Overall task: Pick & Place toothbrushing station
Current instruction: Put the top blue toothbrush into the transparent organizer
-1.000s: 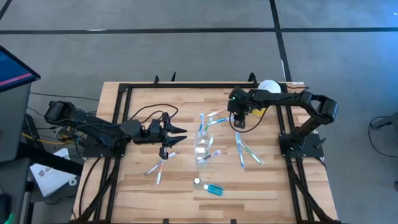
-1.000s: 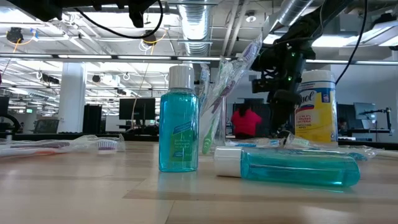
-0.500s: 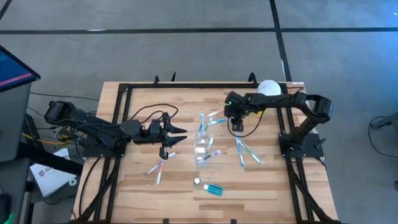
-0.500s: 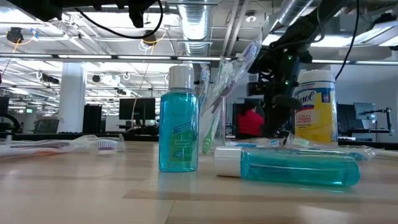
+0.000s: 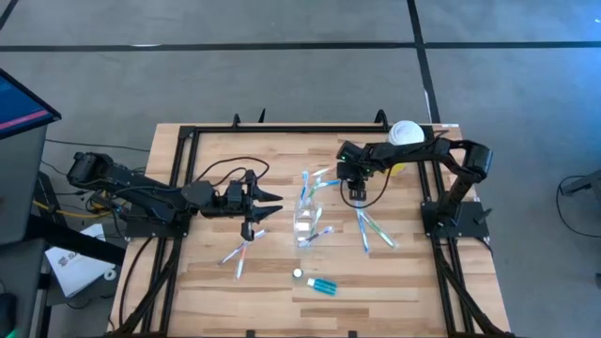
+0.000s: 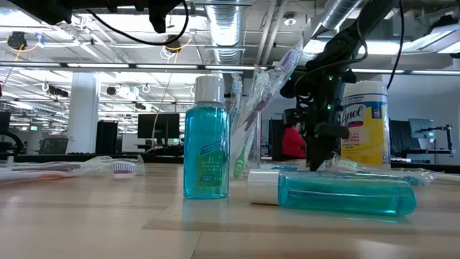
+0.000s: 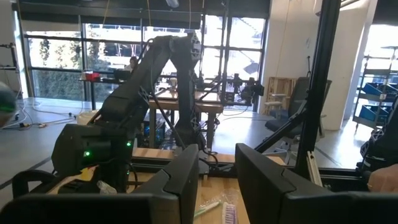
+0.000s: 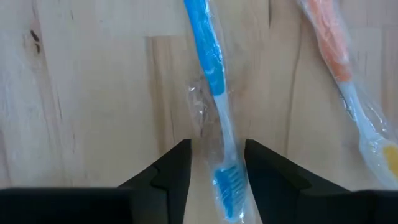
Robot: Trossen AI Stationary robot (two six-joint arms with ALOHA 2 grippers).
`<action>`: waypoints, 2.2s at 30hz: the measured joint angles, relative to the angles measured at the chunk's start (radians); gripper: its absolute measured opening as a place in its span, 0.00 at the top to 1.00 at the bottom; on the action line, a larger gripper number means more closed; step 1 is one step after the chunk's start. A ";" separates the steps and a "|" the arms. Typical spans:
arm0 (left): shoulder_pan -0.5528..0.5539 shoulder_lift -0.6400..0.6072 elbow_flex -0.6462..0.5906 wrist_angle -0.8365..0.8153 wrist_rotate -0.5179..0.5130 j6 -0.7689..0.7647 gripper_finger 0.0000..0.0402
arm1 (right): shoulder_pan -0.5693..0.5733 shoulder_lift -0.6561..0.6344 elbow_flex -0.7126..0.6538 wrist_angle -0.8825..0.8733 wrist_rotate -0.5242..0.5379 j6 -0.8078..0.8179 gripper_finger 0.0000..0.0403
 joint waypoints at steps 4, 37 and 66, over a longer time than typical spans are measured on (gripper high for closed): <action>0.000 0.000 0.000 0.000 0.000 0.000 0.75 | 0.000 -0.001 -0.001 0.010 0.000 0.000 0.69; 0.000 0.000 0.000 0.000 0.000 0.000 0.75 | 0.001 0.001 -0.002 0.015 0.004 0.007 0.99; 0.000 0.000 0.000 -0.001 0.000 0.000 0.75 | 0.047 -0.003 0.243 -0.259 0.063 0.024 1.00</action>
